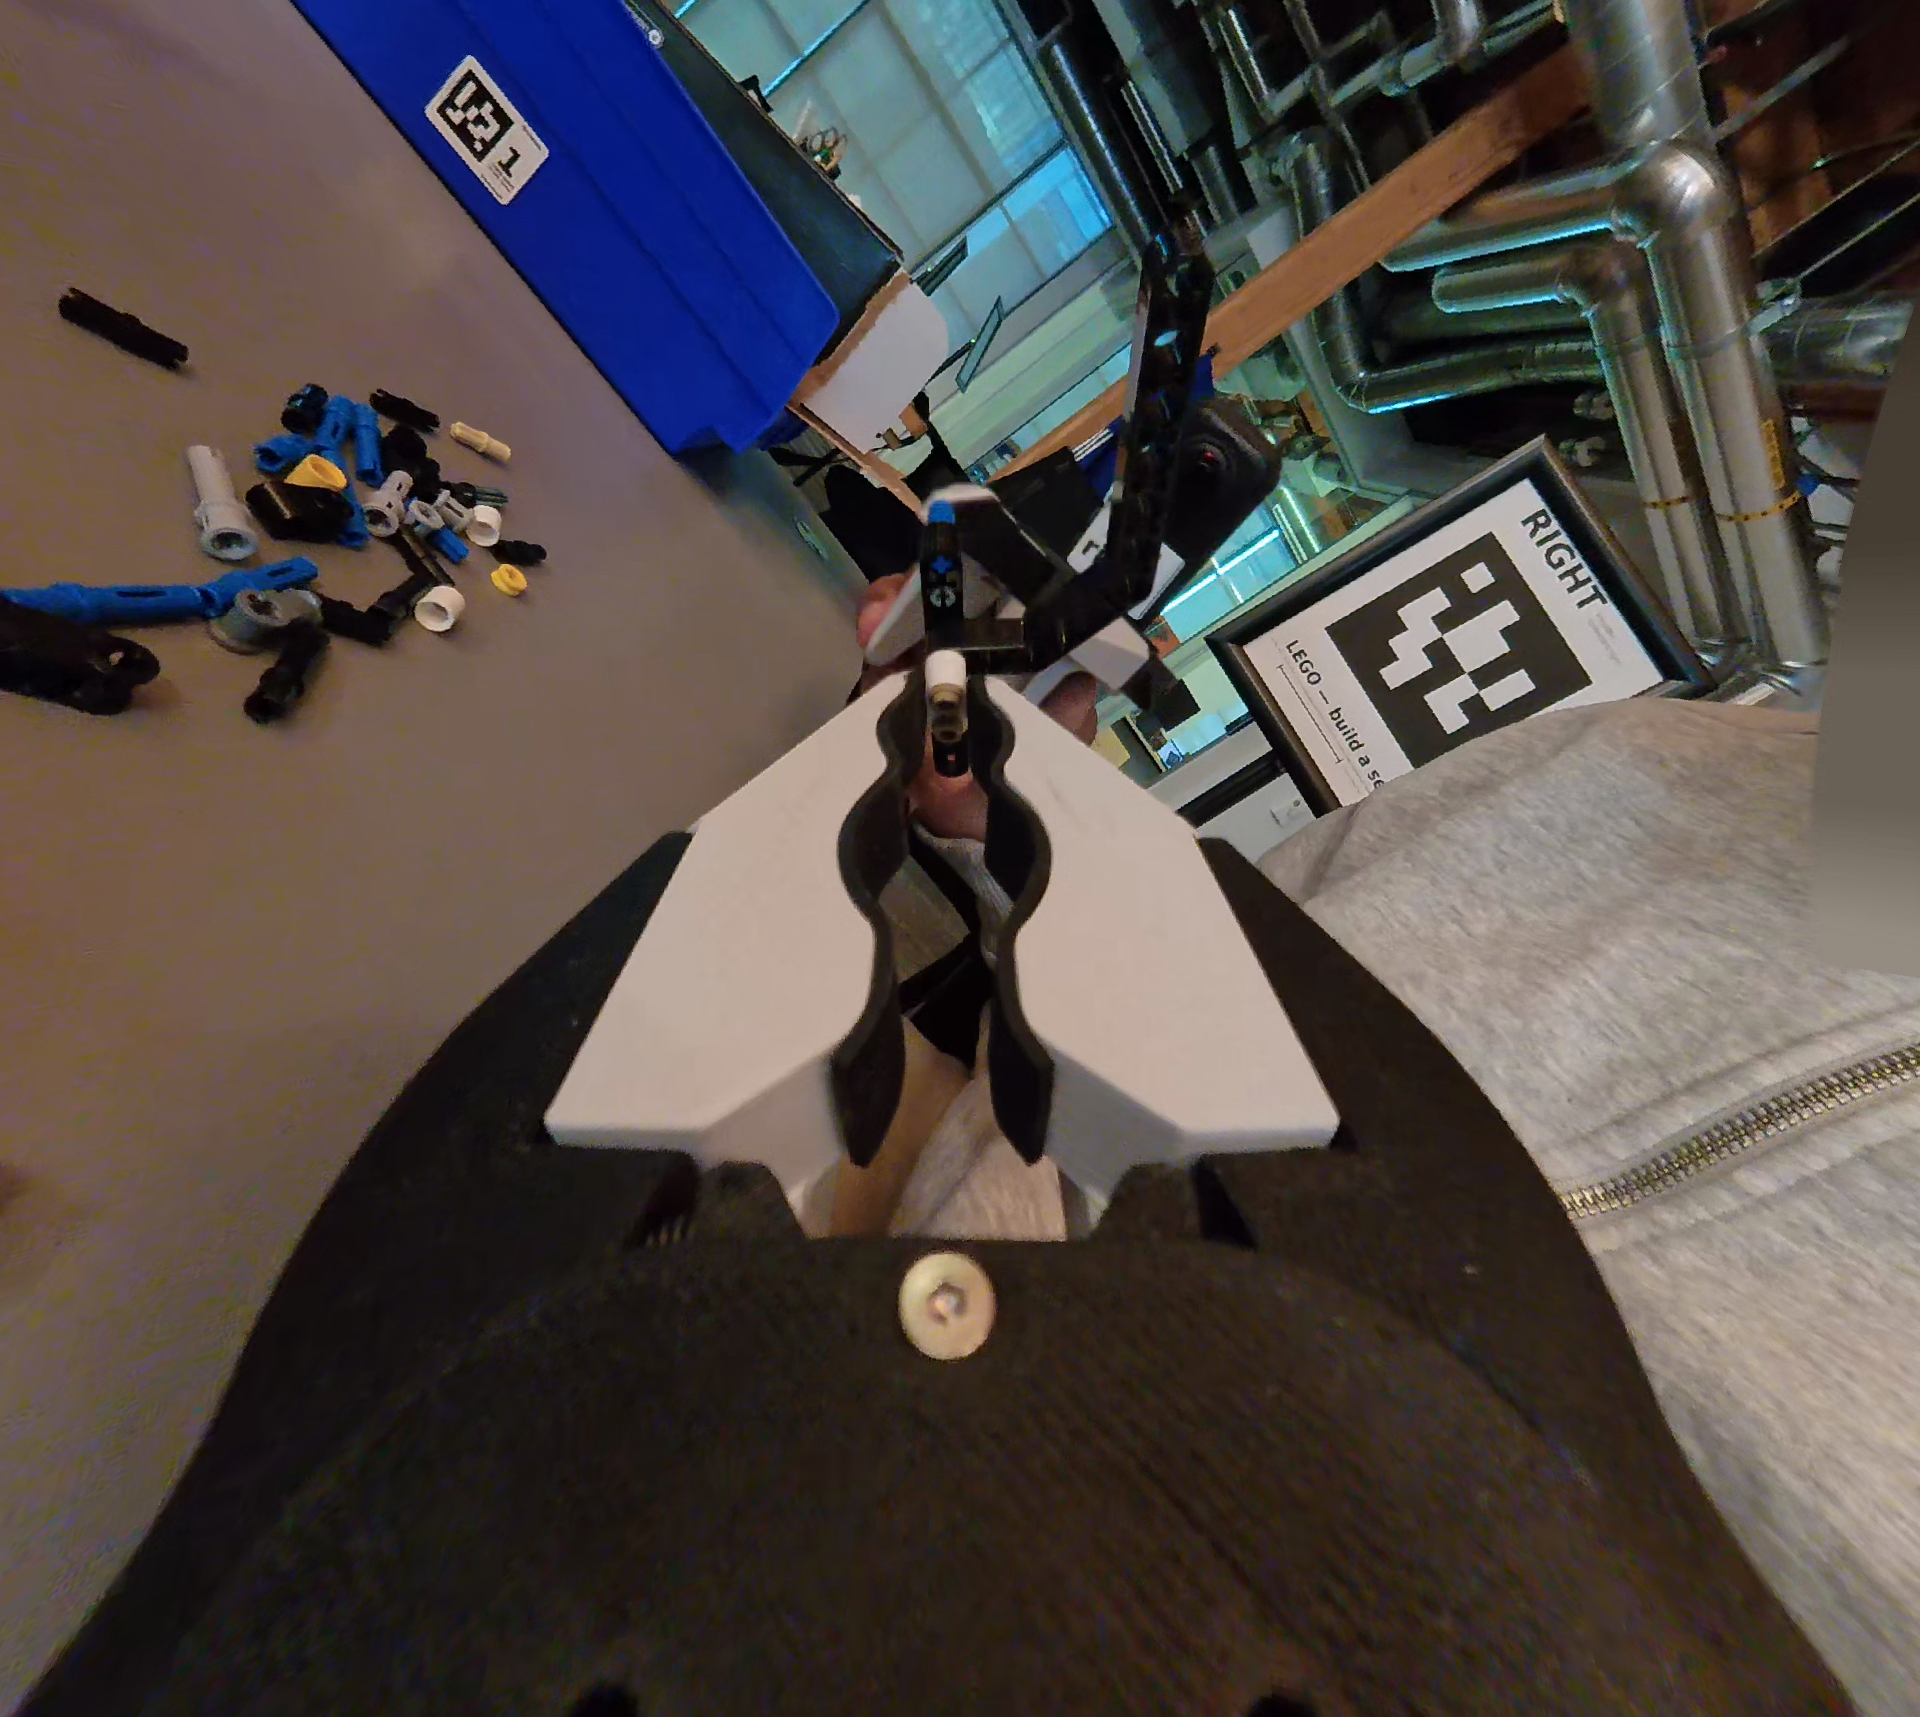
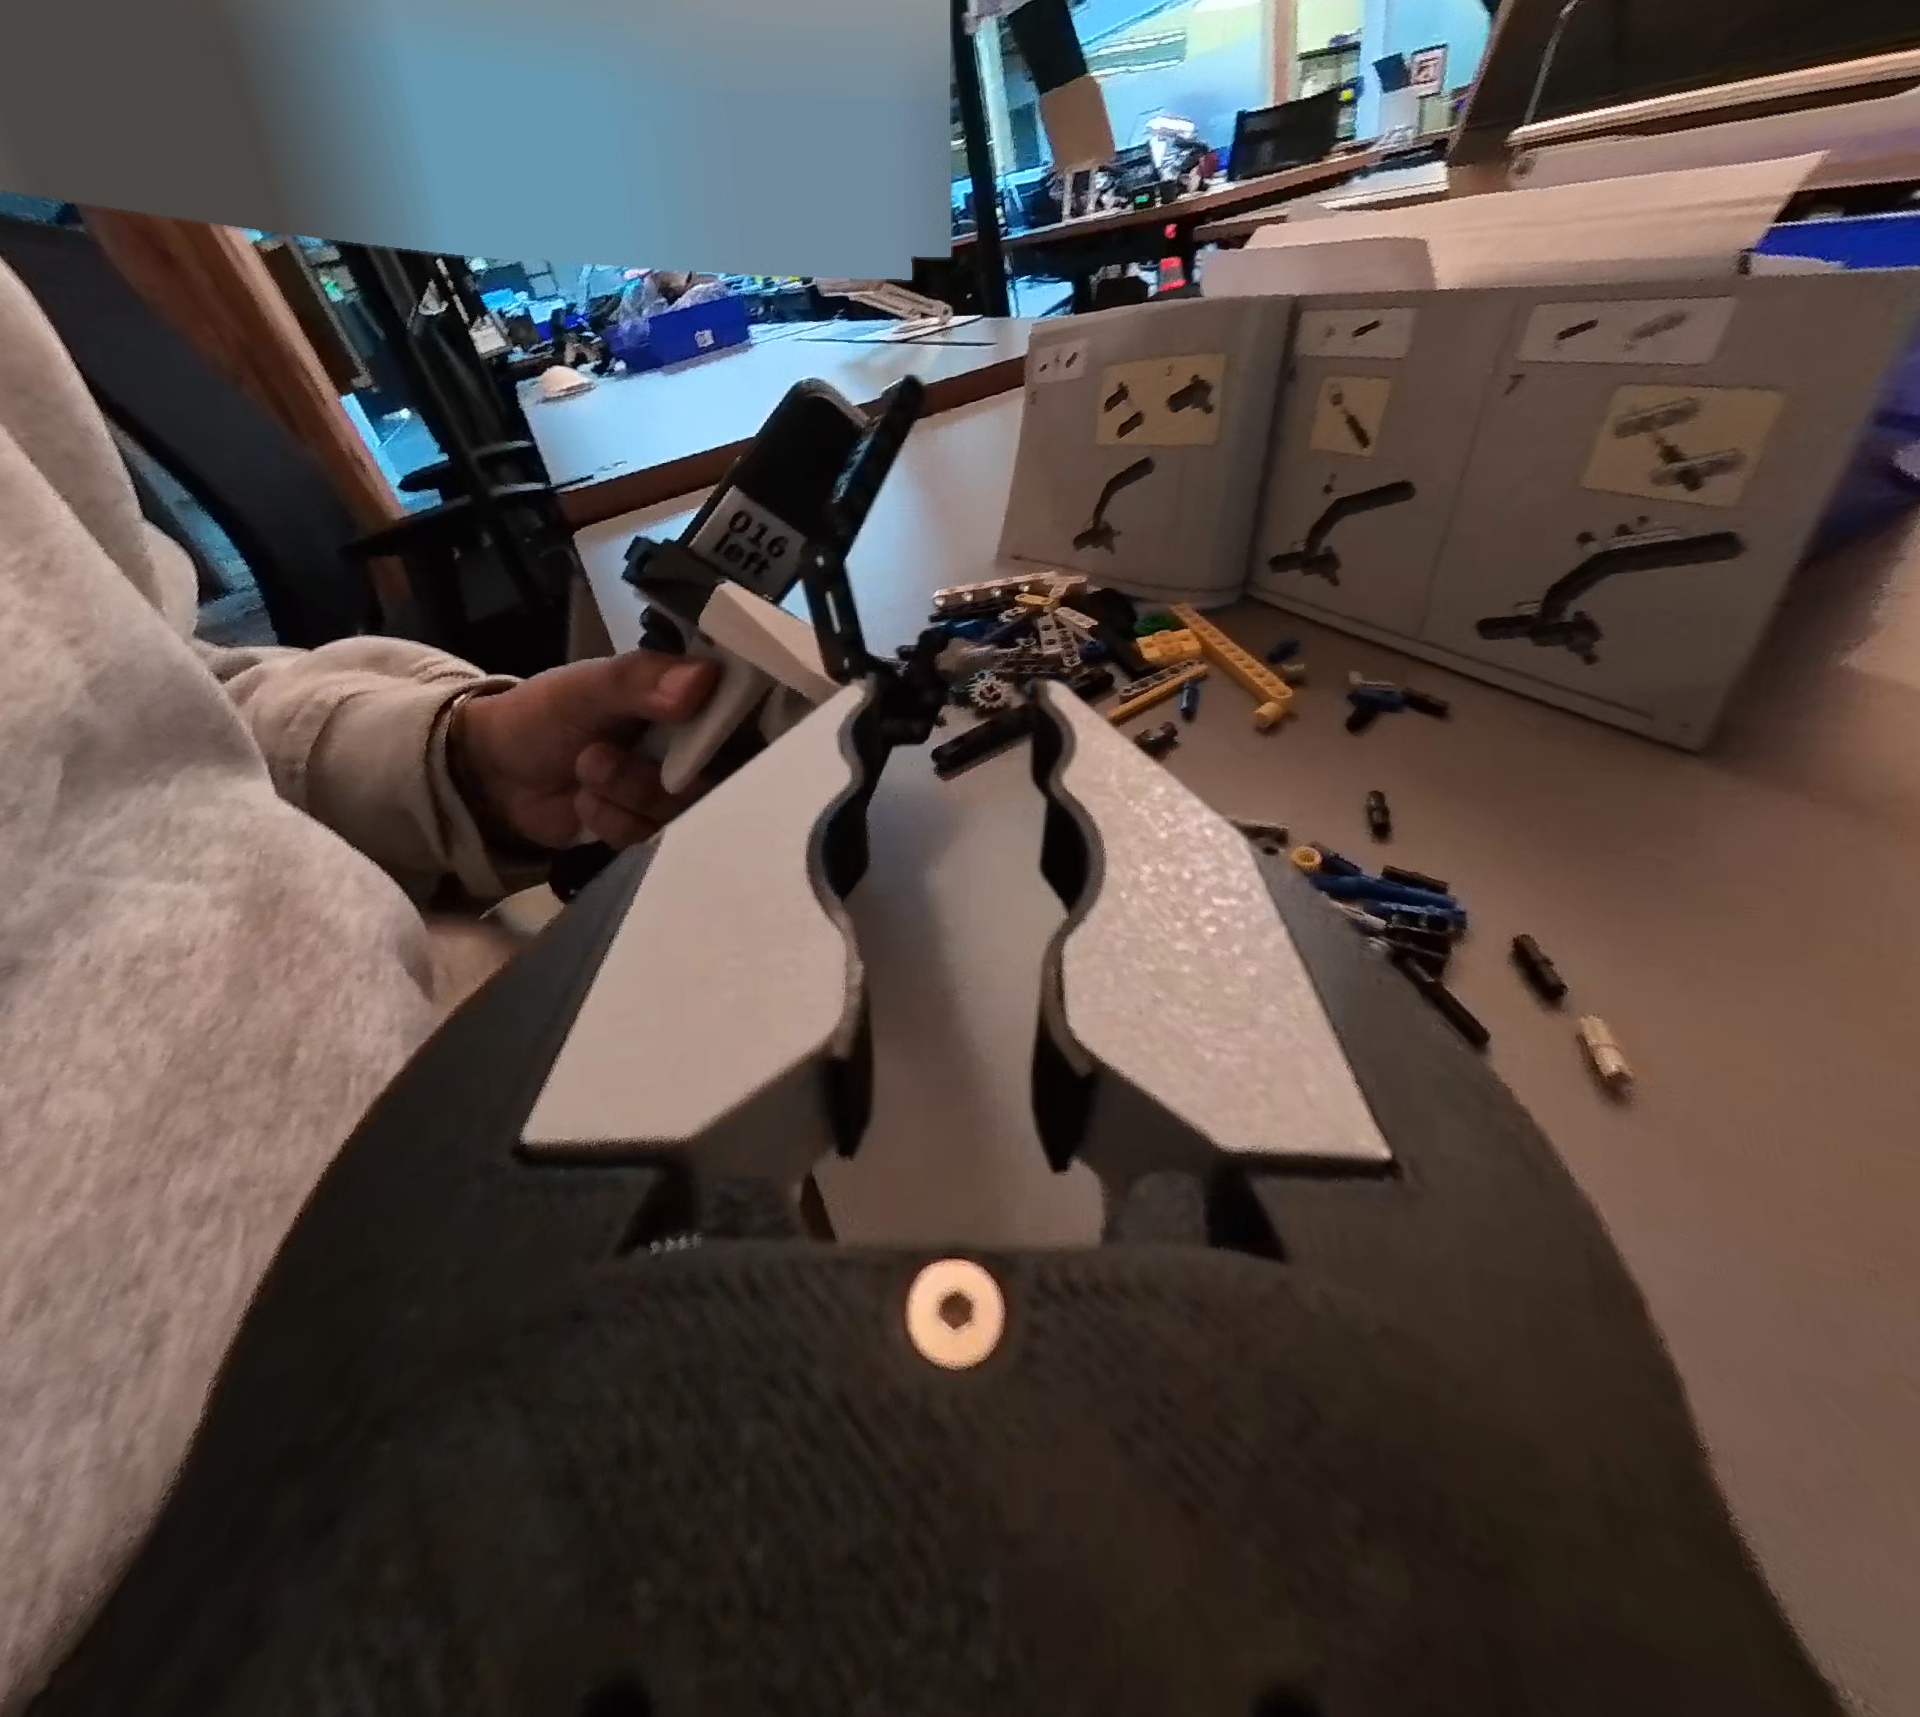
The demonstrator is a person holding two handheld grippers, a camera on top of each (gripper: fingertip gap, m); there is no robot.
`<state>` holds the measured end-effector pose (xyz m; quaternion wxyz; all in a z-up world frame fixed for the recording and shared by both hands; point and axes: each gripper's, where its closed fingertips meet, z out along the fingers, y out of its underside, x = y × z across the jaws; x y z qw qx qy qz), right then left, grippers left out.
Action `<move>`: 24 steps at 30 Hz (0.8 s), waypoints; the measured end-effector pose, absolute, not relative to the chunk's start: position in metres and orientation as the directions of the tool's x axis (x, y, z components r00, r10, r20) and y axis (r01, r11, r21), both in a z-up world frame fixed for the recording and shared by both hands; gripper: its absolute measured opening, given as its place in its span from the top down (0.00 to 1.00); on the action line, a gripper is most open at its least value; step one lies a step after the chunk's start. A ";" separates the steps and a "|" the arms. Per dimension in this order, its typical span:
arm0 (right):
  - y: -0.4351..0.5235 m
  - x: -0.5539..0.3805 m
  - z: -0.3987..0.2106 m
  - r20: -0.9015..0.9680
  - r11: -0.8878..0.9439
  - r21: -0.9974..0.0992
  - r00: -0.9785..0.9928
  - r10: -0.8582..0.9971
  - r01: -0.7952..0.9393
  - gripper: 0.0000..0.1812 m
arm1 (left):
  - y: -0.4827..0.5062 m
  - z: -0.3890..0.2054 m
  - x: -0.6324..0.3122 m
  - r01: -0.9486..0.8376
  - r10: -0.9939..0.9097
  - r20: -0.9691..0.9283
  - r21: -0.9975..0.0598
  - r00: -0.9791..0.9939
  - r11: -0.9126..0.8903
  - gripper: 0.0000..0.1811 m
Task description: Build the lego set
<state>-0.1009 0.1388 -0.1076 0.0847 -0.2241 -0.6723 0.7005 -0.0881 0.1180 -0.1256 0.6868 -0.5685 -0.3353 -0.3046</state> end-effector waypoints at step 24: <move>0.131 -0.080 -0.126 0.200 0.222 -0.967 -0.906 0.372 -0.122 0.78 | 0.130 -0.134 -0.061 0.832 -0.115 0.829 -0.554 0.547 -0.038 0.97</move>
